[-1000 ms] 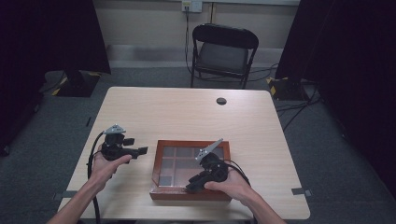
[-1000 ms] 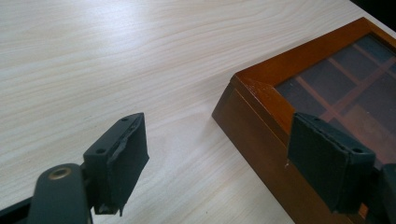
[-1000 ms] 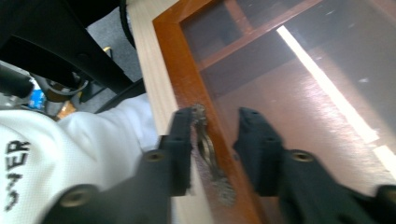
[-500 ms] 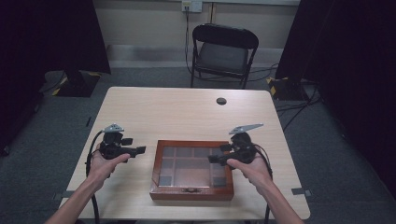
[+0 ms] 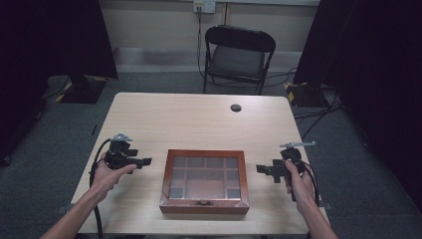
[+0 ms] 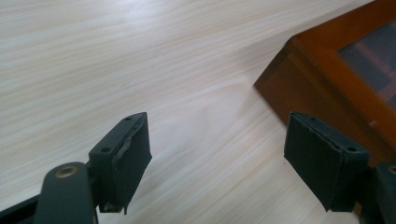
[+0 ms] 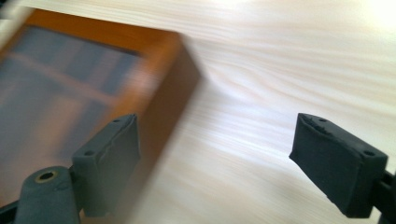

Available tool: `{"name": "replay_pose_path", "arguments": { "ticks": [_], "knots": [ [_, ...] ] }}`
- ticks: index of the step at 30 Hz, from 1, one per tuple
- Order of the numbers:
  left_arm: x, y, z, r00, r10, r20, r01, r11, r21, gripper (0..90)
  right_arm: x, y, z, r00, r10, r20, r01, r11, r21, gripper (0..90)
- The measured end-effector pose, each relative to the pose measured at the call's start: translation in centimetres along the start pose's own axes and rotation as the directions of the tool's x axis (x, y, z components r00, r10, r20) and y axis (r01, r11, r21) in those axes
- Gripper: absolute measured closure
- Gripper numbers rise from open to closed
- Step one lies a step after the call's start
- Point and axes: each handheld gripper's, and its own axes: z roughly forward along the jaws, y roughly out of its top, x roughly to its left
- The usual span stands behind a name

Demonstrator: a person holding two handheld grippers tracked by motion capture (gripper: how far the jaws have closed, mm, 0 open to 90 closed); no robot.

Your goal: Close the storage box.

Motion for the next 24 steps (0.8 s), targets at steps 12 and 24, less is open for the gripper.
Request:
{"name": "replay_pose_path", "arguments": {
  "ticks": [12,24],
  "knots": [
    [1.9,-2.1,0.9,0.9968,-0.013,-0.078,0.02,0.9964,0.083,21.1,-3.0,-2.7,2.4,0.9571,0.013,0.289,-0.023,0.9992,0.033,14.7],
    [0.9,-3.2,2.6,0.9792,0.082,-0.185,-0.07,0.995,0.072,0.0,-2.3,-4.0,4.5,0.9337,-0.068,0.351,0.106,0.9901,-0.091,0.0]
  ]
}}
